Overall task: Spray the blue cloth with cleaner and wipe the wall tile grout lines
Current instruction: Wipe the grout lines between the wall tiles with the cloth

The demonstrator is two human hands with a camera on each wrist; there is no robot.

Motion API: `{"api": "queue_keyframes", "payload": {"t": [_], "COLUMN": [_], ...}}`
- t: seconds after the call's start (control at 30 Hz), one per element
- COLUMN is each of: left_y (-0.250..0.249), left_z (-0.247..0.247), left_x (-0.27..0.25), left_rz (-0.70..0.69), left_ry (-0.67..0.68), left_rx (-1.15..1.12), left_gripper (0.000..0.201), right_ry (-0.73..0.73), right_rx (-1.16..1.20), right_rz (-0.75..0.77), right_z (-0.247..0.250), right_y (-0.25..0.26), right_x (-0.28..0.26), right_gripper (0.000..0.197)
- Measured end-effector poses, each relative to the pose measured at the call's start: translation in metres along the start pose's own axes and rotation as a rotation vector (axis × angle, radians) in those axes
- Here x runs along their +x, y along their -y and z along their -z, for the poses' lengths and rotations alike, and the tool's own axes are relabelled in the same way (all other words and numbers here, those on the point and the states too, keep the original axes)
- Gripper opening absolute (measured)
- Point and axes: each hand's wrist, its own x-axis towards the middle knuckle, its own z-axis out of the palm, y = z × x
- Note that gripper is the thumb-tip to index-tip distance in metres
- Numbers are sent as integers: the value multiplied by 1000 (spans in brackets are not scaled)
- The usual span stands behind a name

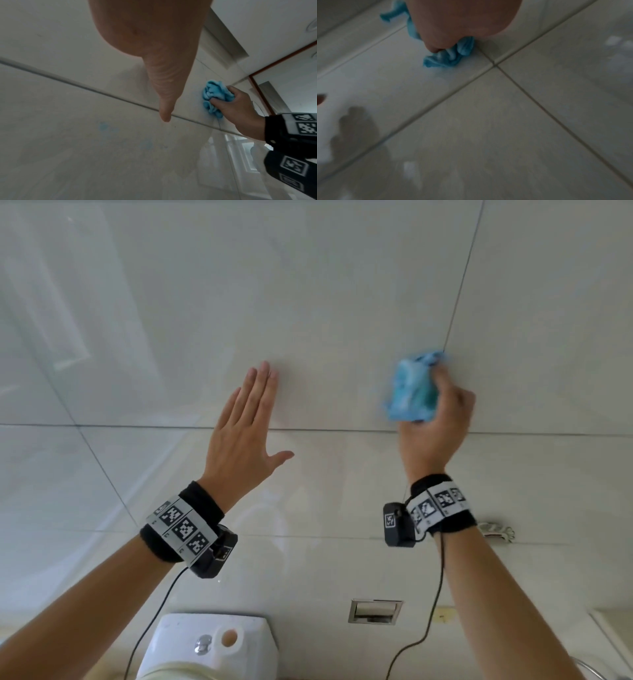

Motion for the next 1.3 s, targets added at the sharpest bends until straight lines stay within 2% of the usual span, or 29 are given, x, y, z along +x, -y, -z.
{"api": "queue_keyframes", "payload": {"t": [0.07,0.1,0.13,0.17,0.23,0.27,0.3,0.33,0.37,0.47,0.53,0.6,0.63,0.67,0.73,0.77,0.8,0.83,0.97,1.03,1.1,1.17,1.23,1.3], "left_y": [2,3,5,8,16,20,25,30,35,53,67,82,90,97,114,121,129,138,190,223,255,286,312,334], "left_z": [8,13,16,18,23,25,28,31,34,41,48,56,61,65,72,74,76,77,82,87,94,101,103,102], "left_x": [5,6,6,7,8,8,8,8,8,9,11,14,16,16,14,12,10,8,2,-5,-14,-24,-33,-39], "left_rz": [9,9,5,-2,-6,1,12,22,30,33,39,54,63,72,85,89,93,100,232,315,392,468,525,537], "left_ry": [-35,-52,-72,-94,-132,-147,-158,-169,-182,-195,-200,-212,-225,-239,-260,-265,-264,-260,-268,-276,-283,-271,-232,-181], "left_rx": [-36,-52,-67,-81,-109,-123,-137,-148,-155,-146,-138,-141,-145,-149,-162,-165,-167,-170,-171,-143,-125,-128,-145,-149], "left_gripper": [126,121,115,109,99,98,98,97,97,95,95,93,91,90,90,90,90,90,90,92,94,96,99,101], "right_ry": [-74,-46,24,135,354,412,419,374,293,-56,-143,-124,-69,26,301,406,446,426,210,210,268,362,476,505], "right_rx": [48,31,-6,-45,-137,-177,-196,-210,-219,-123,-45,-43,-60,-80,-166,-221,-248,-242,-149,-116,-124,-137,-160,-177], "right_rz": [-166,-180,-115,31,422,558,589,520,382,-71,-219,-227,-149,-8,428,653,799,818,360,289,361,572,836,984], "right_z": [-7,-14,-23,-32,-44,-45,-43,-39,-36,-24,-27,-42,-52,-65,-86,-93,-96,-97,-113,-127,-146,-167,-184,-199], "right_y": [7,15,24,34,54,59,61,61,60,59,70,90,101,113,139,147,156,165,208,227,243,258,273,293], "right_x": [9,5,-5,-18,-40,-40,-31,-16,2,73,107,106,94,77,37,27,30,42,99,98,71,29,-6,-16], "right_gripper": [72,76,80,81,75,71,68,69,69,62,61,67,72,76,82,82,80,79,87,93,95,92,79,62]}}
